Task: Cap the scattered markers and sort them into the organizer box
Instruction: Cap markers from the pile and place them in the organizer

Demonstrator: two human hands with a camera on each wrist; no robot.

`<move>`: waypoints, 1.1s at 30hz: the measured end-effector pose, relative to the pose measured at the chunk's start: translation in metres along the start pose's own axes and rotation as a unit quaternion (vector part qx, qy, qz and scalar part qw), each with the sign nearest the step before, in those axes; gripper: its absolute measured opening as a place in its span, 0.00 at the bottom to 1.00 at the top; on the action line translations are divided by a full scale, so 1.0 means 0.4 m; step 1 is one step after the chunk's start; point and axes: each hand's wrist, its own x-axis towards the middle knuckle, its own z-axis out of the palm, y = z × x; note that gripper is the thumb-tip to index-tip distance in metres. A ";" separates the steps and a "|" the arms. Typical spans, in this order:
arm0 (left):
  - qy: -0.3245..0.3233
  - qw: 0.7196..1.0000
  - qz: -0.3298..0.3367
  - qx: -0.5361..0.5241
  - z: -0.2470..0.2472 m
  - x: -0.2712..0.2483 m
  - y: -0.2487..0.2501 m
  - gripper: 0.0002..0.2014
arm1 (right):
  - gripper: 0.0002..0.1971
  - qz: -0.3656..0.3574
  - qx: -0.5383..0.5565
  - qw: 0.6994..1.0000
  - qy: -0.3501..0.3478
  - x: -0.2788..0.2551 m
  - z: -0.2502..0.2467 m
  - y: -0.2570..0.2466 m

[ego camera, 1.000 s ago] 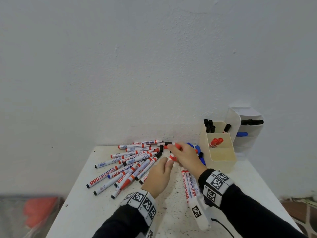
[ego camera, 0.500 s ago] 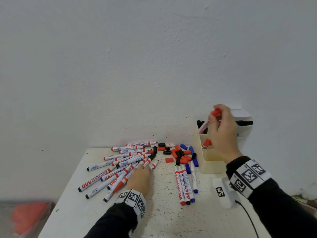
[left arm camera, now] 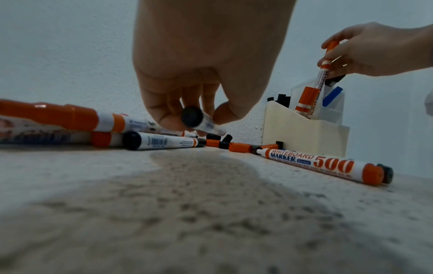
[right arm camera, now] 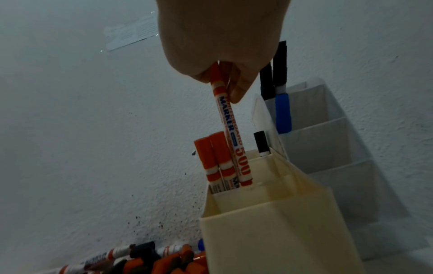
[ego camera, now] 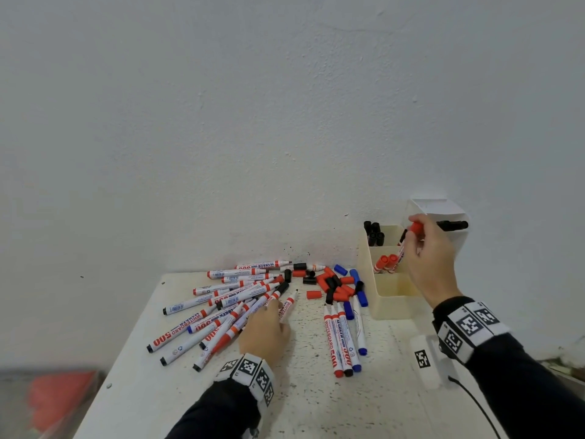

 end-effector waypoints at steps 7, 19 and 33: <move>0.018 1.000 -0.004 -0.018 0.003 -0.005 0.001 0.20 | 0.13 0.039 0.013 0.998 -0.046 -0.037 0.020 0.034; 0.017 0.999 0.017 -0.030 0.000 -0.008 0.006 0.18 | 0.11 0.054 0.001 0.998 -0.017 -0.082 0.053 0.008; 0.067 0.998 0.005 -0.008 0.015 -0.003 0.004 0.18 | 0.15 0.088 -0.164 0.890 -0.416 -0.135 0.233 -0.059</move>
